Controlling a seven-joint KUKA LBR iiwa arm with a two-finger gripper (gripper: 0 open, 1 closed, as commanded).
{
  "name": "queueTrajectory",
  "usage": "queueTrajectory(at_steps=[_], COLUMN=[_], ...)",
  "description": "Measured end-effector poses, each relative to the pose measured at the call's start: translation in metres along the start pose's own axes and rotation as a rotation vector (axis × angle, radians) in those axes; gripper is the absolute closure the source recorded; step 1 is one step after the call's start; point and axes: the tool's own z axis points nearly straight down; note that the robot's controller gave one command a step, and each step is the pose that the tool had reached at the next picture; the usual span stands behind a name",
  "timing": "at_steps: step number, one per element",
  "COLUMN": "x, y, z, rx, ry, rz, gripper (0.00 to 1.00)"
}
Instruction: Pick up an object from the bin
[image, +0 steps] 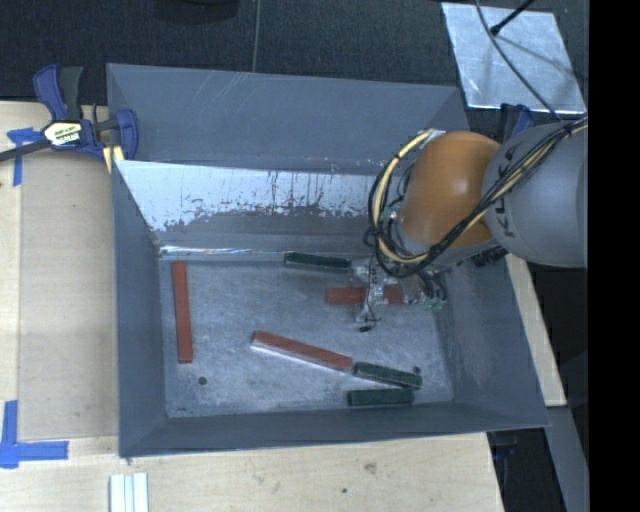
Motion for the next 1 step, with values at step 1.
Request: queueTrajectory(at_steps=[1], x=[-0.0104], y=[-0.0049], z=[-0.1547], rx=[0.002], ry=[-0.006], rz=[-0.203], gripper=[1.00])
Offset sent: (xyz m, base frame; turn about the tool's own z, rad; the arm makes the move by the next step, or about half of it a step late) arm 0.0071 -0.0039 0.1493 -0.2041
